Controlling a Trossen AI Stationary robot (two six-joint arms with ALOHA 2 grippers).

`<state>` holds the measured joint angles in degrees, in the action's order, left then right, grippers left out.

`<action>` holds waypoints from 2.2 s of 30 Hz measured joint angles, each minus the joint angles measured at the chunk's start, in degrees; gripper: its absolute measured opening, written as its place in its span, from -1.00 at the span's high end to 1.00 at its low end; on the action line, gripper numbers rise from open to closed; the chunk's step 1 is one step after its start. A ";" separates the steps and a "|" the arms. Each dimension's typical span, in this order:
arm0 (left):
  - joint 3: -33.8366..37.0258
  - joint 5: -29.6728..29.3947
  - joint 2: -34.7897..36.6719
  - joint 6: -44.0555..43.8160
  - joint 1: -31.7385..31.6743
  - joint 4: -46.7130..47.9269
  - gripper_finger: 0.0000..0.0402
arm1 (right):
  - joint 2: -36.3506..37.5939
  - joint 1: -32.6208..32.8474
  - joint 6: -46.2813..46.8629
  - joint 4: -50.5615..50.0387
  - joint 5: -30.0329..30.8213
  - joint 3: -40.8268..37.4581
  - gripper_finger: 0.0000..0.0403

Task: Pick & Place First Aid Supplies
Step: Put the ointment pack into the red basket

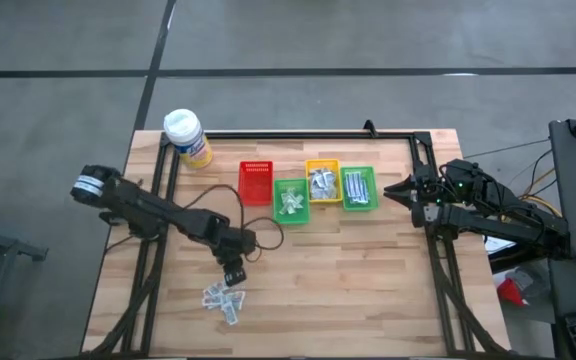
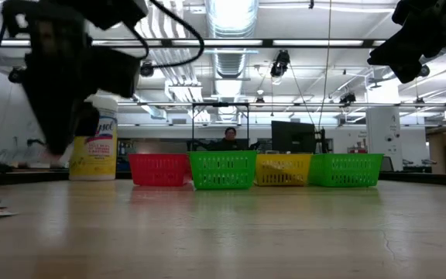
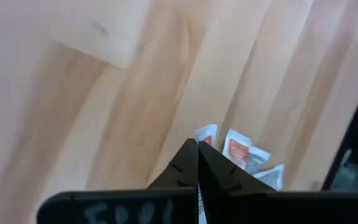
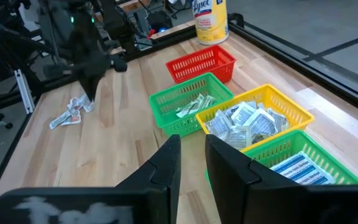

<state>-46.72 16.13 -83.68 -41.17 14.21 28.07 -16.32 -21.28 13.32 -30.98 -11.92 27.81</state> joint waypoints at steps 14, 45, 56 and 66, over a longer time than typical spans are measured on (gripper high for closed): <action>-6.41 -29.53 15.85 0.88 -8.72 4.52 1.00 | 0.00 0.00 0.00 0.02 0.00 0.00 0.57; -28.59 -39.62 -11.59 14.38 -36.11 6.75 1.00 | 0.00 -0.02 0.00 0.04 0.02 0.00 0.57; -28.00 -34.25 -12.20 0.93 -36.76 14.63 1.00 | 0.00 0.00 0.00 0.04 0.03 0.00 0.66; -23.87 -33.69 -12.20 -6.06 -36.28 15.68 1.00 | 0.00 -0.02 0.00 0.03 0.03 0.00 0.60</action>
<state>-70.59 -17.56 -95.88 -47.23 -22.06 43.75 -16.32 -21.30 13.32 -30.95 -11.89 27.81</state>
